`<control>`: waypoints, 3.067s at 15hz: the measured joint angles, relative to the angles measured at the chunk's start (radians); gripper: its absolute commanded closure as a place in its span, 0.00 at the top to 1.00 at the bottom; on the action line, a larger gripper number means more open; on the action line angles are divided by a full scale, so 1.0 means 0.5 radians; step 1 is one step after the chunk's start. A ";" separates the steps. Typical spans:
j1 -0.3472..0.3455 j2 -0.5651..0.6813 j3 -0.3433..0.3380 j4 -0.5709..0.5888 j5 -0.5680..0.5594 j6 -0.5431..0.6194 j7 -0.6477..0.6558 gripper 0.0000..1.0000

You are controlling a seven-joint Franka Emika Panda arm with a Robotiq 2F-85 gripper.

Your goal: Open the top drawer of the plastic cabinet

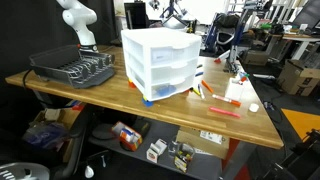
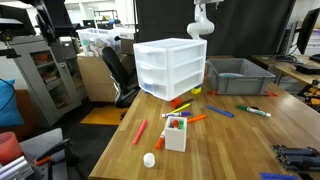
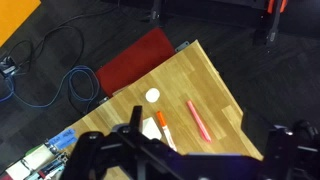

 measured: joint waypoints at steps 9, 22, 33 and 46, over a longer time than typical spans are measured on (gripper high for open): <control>0.150 0.082 0.010 0.000 0.191 0.159 0.082 1.00; 0.393 0.831 0.065 0.116 0.827 1.474 0.429 1.00; 0.574 1.148 0.034 0.144 1.448 2.089 0.549 1.00; 0.989 1.369 -0.188 0.366 2.219 2.431 0.498 1.00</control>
